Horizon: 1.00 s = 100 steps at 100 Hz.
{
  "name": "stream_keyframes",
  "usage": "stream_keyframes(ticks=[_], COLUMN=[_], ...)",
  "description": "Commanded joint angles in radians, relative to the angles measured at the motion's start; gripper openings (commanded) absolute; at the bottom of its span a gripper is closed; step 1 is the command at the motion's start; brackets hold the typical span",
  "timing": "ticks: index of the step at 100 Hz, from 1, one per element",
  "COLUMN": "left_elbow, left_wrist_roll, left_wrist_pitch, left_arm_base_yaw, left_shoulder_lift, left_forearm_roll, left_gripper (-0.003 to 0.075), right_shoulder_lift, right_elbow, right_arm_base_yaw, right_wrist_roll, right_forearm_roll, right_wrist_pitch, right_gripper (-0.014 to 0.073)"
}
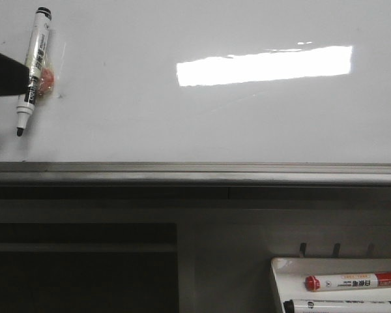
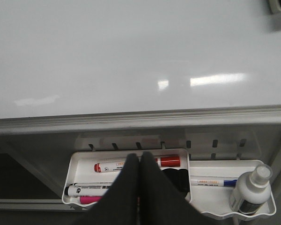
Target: Write number 2 on whiteboard
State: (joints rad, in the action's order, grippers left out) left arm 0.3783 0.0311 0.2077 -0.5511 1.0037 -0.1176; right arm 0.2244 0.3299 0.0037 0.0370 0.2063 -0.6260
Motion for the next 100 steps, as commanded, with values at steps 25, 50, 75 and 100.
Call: stream_keyframes(ticks=[25,50,75,100], left_elbow=[0.036,0.042,0.042,0.042], left_wrist_roll=[-0.007,-0.007,-0.007,-0.007], left_wrist_pitch=[0.201,0.29,0.338,0.349], left_arm_base_yaw=[-0.006,-0.006,-0.006,-0.006], left_shoulder_lift=[0.143,0.198,0.258,0.288], left_forearm_roll=[-0.115,-0.133,-0.153,-0.171], left_gripper=[0.0324,0.0324,0.0311,0.0239], right_shoulder_lift=[0.022,0.022,0.022,0.022], right_elbow=[0.027,0.027,0.027,0.027], right_arm_base_yaw=[0.0,0.0,0.0,0.0], right_wrist_roll=[0.002,0.002,0.002,0.002], right_forearm_roll=[-0.003,-0.003,-0.003,-0.003], right_wrist_pitch=[0.072,0.072,0.072,0.072], right_gripper=[-0.0062,-0.0062,-0.0062,-0.0062])
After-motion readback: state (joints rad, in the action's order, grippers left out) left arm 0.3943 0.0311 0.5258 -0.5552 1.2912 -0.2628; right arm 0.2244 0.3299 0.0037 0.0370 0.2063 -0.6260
